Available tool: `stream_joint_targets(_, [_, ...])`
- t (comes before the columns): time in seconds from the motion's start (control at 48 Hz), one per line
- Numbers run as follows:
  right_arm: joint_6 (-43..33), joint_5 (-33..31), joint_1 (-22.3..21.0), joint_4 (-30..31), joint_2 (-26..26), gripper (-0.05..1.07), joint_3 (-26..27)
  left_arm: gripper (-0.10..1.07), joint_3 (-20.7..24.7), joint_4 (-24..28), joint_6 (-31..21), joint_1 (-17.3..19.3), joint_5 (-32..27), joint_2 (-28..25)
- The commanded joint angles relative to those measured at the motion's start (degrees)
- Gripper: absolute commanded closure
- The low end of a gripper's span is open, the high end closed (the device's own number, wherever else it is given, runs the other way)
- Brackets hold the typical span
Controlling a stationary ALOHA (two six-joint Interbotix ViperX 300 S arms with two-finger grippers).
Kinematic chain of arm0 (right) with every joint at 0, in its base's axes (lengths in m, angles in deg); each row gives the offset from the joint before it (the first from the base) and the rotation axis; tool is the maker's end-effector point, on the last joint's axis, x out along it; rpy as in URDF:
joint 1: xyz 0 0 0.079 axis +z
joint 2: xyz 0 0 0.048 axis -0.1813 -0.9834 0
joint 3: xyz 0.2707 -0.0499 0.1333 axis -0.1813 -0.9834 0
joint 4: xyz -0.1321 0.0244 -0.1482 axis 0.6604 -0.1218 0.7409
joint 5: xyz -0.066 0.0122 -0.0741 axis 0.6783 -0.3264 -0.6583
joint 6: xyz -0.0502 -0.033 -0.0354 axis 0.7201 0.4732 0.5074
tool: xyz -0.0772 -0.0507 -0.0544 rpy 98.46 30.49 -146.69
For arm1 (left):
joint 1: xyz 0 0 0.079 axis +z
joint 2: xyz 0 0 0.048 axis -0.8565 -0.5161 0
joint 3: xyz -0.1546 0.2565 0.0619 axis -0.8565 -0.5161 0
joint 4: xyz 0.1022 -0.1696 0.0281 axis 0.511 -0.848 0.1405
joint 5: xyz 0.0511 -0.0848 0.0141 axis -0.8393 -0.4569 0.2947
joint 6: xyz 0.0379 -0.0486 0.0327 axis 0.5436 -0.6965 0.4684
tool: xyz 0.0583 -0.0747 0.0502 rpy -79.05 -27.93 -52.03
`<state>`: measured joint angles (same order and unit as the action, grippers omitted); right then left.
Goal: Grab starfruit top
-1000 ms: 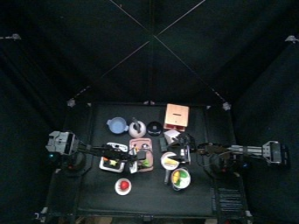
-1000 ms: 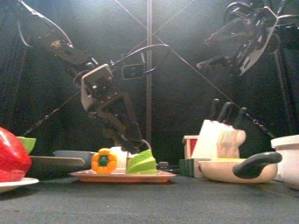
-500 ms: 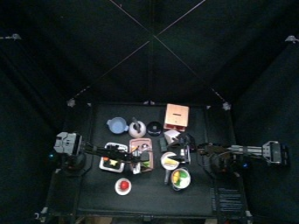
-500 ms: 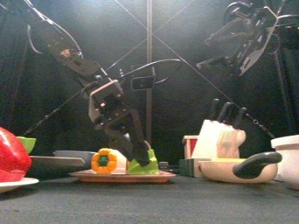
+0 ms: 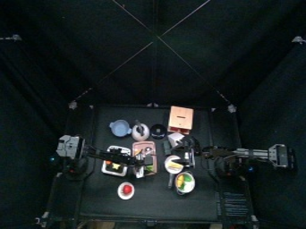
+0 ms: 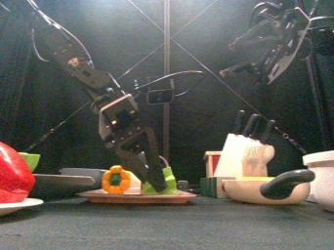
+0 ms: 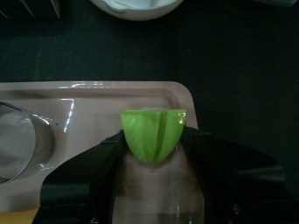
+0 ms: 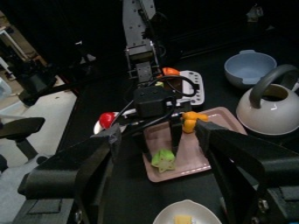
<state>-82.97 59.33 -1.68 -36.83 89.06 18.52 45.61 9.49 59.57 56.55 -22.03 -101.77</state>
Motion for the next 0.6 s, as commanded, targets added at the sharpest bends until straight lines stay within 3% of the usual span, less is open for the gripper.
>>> stream_joint_targets(0.0, [0.1,0.4,-0.1,-0.2,0.3,0.04,1.6,0.11,1.3,0.4,0.2,0.1,0.3,0.6])
stream_joint_targets(0.583, [0.2,0.4,-0.4,-0.2,0.2,0.04,1.5,0.11,1.3,2.4,0.1,0.1,0.5,0.6])
